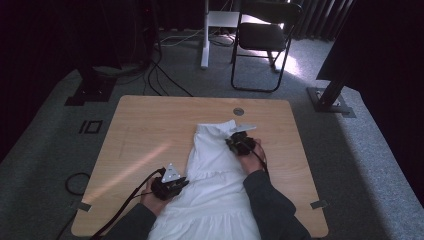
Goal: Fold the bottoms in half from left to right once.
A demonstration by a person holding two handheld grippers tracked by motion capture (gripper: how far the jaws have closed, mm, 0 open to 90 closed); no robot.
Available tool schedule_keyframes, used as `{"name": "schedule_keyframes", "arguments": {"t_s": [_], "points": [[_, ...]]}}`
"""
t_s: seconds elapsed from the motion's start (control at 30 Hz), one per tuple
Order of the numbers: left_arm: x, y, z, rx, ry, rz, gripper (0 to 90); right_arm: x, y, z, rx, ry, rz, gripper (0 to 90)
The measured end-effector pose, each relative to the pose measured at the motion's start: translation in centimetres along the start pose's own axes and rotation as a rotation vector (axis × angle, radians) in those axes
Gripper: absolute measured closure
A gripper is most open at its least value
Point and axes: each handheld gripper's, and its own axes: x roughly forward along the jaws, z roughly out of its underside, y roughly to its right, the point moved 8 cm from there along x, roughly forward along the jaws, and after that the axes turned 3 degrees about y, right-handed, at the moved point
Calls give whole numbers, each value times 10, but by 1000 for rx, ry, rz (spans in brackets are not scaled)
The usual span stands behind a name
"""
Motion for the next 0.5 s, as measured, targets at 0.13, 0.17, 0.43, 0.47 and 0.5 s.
{"name": "schedule_keyframes", "arguments": {"t_s": [0.13,0.17,0.43,0.47,0.5], "points": [[1,1,0,2,2,1,806,-11,26,-11,57,52,8,865],[1,1,0,2,1,2,804,-12,31,-12,56,55,26,865],[-3,-1,-2,-24,-7,9,589,18,61,26,121,-83,131,667],[-6,-3,-6,-26,10,3,578,19,64,29,136,-88,153,657],[-10,-5,-9,-28,24,0,568,19,71,32,162,-94,183,625]]}}
